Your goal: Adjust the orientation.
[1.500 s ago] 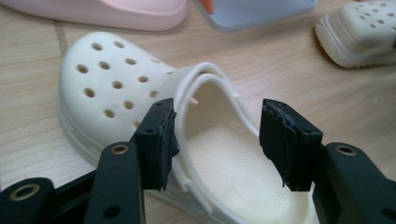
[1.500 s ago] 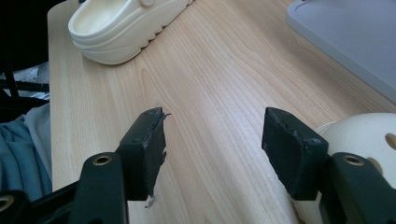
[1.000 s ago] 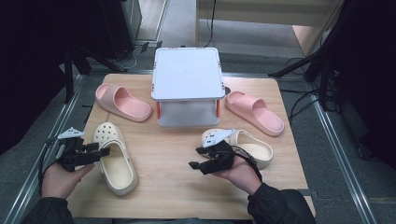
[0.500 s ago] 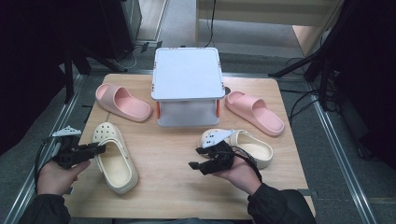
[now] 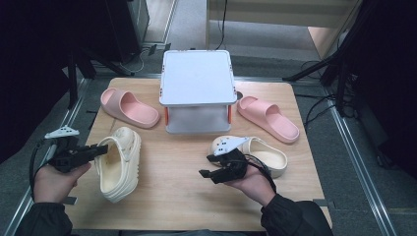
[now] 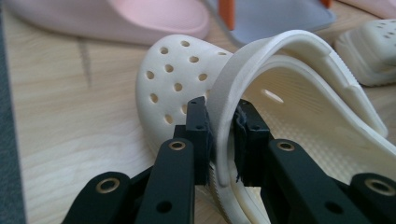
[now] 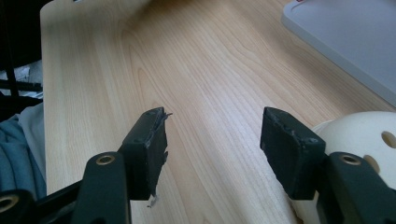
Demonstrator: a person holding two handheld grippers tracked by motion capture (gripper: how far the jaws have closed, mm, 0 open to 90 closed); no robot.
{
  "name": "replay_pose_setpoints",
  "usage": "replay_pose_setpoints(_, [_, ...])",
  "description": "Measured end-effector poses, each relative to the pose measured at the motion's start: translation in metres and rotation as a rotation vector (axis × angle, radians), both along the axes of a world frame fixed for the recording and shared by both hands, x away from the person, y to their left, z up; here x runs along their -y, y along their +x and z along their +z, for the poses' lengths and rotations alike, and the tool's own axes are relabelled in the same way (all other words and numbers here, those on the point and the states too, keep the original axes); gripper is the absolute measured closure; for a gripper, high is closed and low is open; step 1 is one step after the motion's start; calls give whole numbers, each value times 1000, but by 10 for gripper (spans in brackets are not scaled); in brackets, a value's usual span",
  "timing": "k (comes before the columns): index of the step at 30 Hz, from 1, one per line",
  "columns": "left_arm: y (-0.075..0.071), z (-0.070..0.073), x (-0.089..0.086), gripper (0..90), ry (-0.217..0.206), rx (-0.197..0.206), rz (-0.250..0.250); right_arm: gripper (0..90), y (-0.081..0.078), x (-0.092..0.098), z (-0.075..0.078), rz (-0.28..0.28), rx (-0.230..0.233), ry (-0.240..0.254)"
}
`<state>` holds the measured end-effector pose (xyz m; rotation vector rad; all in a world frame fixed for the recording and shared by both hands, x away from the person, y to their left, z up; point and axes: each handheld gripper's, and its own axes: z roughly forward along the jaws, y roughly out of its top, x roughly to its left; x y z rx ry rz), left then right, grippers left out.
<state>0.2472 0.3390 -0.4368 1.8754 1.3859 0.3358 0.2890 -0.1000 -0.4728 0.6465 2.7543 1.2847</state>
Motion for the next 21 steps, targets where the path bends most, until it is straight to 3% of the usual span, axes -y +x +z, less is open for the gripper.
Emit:
replay_pose_setpoints(9, [12, 11, 49, 781, 7, 22, -139, 423, -1, 6, -1, -27, -2, 13])
replay_pose_setpoints(17, [30, 7, 92, 779, 16, 6, -242, 424, -5, 13, -2, -58, -8, 22])
replay_pose_setpoints(21, [36, 3, 108, 778, 29, 10, -270, 424, -6, 16, -2, -69, -10, 21])
